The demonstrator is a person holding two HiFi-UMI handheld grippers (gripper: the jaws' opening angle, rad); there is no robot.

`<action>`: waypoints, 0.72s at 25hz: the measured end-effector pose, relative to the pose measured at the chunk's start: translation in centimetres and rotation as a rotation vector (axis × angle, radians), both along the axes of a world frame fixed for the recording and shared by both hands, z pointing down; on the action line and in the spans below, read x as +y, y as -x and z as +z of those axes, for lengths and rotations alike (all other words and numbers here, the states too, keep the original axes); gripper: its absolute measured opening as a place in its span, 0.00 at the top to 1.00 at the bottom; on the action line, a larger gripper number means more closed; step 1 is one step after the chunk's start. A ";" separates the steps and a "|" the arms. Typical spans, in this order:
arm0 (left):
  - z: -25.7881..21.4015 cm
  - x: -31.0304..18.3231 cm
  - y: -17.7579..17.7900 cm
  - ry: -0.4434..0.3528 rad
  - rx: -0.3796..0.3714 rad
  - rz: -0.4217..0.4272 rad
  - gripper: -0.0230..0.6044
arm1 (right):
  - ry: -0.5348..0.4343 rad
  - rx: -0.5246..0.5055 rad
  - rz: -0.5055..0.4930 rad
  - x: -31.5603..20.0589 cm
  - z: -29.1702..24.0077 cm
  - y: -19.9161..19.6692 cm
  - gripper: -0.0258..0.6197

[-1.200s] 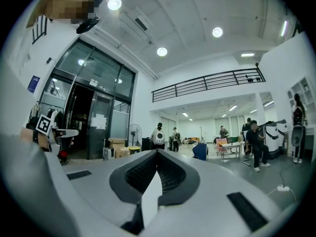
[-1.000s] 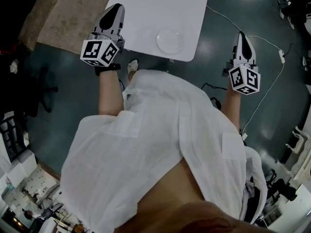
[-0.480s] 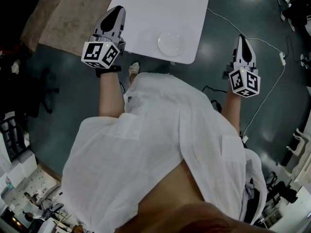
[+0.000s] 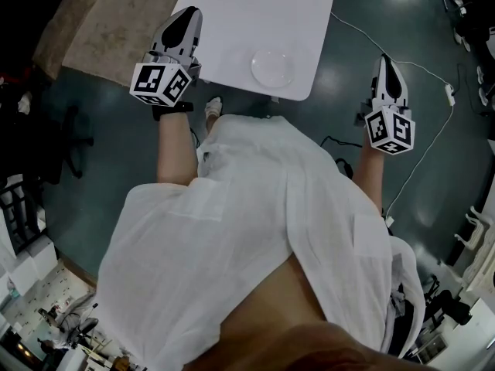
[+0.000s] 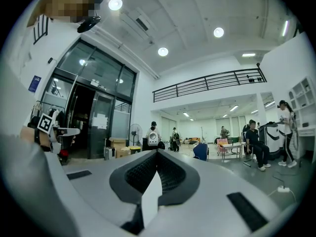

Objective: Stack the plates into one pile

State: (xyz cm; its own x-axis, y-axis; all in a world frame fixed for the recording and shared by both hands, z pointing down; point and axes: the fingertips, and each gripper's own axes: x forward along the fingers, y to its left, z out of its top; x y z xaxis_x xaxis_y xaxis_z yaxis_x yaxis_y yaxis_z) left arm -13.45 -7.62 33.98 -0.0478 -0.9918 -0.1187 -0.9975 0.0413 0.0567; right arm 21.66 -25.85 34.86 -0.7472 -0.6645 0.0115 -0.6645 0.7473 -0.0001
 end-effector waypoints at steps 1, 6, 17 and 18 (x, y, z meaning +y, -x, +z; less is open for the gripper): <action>0.1 0.0 0.0 0.001 0.000 0.001 0.91 | 0.000 0.001 0.000 0.0 0.0 0.0 0.92; 0.0 0.0 -0.1 0.002 0.000 0.005 0.91 | 0.000 0.003 -0.004 0.0 0.1 0.1 0.92; -0.5 0.0 -0.4 -0.005 -0.003 0.012 0.91 | -0.035 -0.059 -0.047 0.9 -1.3 0.3 0.92; -0.4 -0.1 -0.5 -0.005 -0.004 0.013 0.91 | -0.032 -0.085 -0.055 0.9 -1.6 0.3 0.92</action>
